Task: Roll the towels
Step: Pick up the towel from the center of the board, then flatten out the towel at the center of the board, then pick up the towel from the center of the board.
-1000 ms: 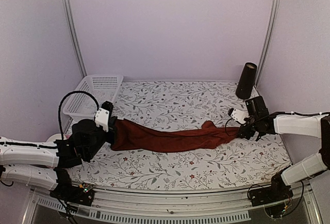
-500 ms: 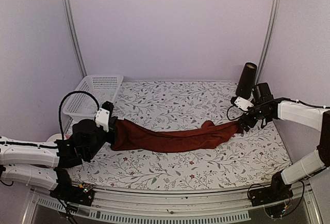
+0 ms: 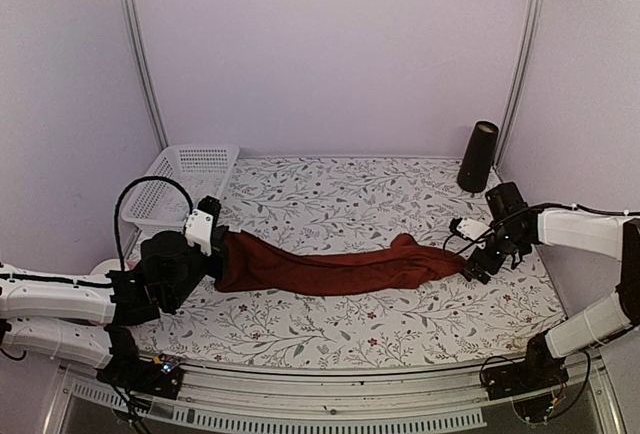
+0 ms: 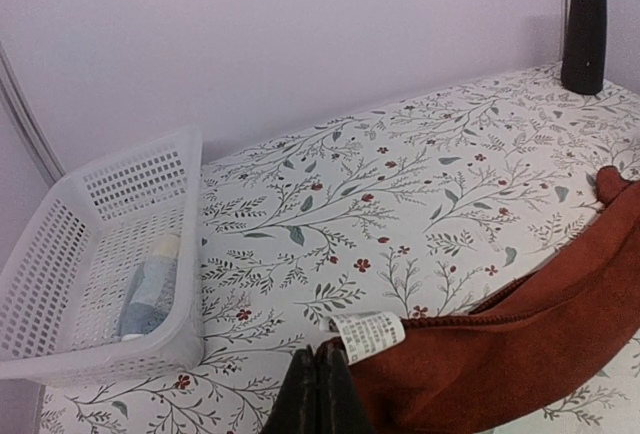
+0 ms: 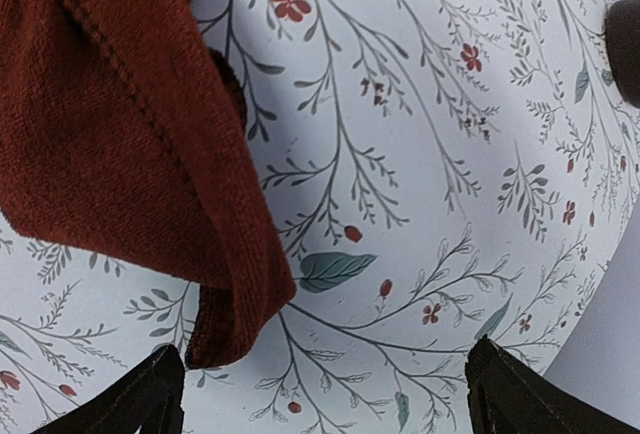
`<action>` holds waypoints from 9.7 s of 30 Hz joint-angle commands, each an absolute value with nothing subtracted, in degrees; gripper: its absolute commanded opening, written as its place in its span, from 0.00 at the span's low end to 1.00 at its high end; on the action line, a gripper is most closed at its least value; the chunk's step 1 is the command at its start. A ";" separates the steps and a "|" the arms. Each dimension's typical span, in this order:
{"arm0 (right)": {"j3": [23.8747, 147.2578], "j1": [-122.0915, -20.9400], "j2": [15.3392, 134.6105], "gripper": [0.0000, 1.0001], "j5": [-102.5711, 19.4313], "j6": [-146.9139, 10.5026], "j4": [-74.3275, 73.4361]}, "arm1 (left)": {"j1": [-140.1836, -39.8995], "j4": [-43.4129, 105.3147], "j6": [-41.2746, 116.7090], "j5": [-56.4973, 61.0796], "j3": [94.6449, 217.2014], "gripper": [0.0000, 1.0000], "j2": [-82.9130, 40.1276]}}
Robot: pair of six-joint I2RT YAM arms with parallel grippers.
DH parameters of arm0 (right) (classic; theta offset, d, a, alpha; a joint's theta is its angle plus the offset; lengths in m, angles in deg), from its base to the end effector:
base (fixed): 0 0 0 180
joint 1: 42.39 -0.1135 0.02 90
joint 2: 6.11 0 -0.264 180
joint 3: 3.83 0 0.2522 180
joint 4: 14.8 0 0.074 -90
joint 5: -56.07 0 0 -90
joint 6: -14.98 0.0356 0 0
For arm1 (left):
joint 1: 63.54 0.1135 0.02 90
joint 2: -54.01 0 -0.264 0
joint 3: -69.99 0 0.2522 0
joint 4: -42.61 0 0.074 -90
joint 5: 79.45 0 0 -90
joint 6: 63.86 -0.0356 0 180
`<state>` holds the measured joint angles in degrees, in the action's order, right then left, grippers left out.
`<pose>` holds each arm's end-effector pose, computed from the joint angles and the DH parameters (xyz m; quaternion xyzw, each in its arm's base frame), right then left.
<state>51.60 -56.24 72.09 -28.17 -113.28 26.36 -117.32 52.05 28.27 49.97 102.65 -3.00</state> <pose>0.2403 0.0556 0.1760 -0.4172 0.8791 -0.0955 0.2098 0.1388 -0.1513 0.2048 0.1402 0.7614 -0.0327 0.6321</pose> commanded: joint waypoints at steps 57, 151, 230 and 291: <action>71.45 -56.72 55.16 0.02 -29.63 -137.11 53.57 | -129.30 48.49 15.77 65.22 115.25 0.00 7.13; 68.86 -52.85 68.55 0.02 -37.70 -125.44 30.60 | -119.44 51.68 19.65 42.86 106.36 0.00 -0.35; 65.41 -42.34 55.11 0.02 -30.84 -115.71 19.14 | -105.68 50.40 19.99 43.79 128.21 0.00 -16.38; 59.18 -38.72 83.12 0.02 -33.63 -130.82 0.59 | -93.48 49.61 9.56 30.16 137.45 0.00 -46.83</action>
